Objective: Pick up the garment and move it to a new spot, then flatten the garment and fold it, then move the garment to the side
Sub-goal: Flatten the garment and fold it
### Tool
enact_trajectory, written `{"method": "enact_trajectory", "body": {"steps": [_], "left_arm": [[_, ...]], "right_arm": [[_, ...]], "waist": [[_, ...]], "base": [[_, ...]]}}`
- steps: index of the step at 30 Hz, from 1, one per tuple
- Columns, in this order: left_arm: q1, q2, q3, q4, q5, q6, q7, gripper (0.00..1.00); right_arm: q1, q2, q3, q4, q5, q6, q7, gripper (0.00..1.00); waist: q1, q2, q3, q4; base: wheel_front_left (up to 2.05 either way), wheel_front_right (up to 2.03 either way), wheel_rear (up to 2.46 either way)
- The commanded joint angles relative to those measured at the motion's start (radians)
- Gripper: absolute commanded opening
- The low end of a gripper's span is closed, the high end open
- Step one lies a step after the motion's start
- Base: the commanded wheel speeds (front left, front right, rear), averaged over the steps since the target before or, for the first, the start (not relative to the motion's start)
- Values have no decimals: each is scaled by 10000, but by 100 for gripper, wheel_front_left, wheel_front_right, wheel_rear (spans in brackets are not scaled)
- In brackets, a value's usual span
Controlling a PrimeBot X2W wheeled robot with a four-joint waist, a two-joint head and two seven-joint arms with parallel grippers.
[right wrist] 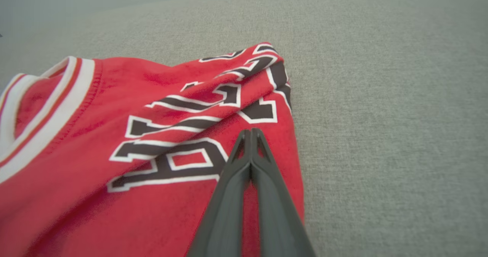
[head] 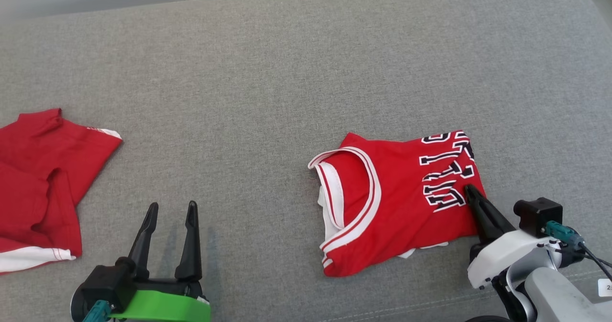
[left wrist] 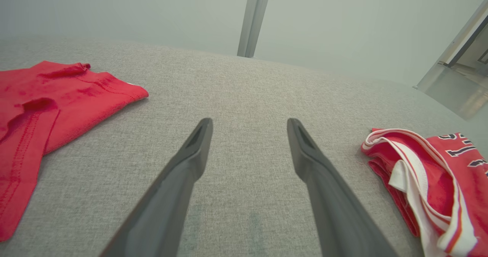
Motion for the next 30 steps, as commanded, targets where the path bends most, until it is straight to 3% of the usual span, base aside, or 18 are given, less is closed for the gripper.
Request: {"method": "enact_trajectory", "body": {"steps": [1, 16, 30], "left_arm": [[81, 10, 8, 19, -46, -29, -25, 100], [259, 10, -13, 110, -212, -29, -25, 100], [337, 9, 129, 82, -315, -29, -25, 100]], "right_arm": [[-70, -52, 130, 299, 13, -19, 3, 0], [24, -364, 621, 2485, 871, -31, 43, 0], [601, -502, 588, 2726, 1062, -31, 85, 0]], "waist": [[0, 0, -89, -67], [0, 0, -312, 339], [0, 0, -409, 316]], "base": [[0, 0, 0], [0, 0, 0], [0, 0, 0]]}}
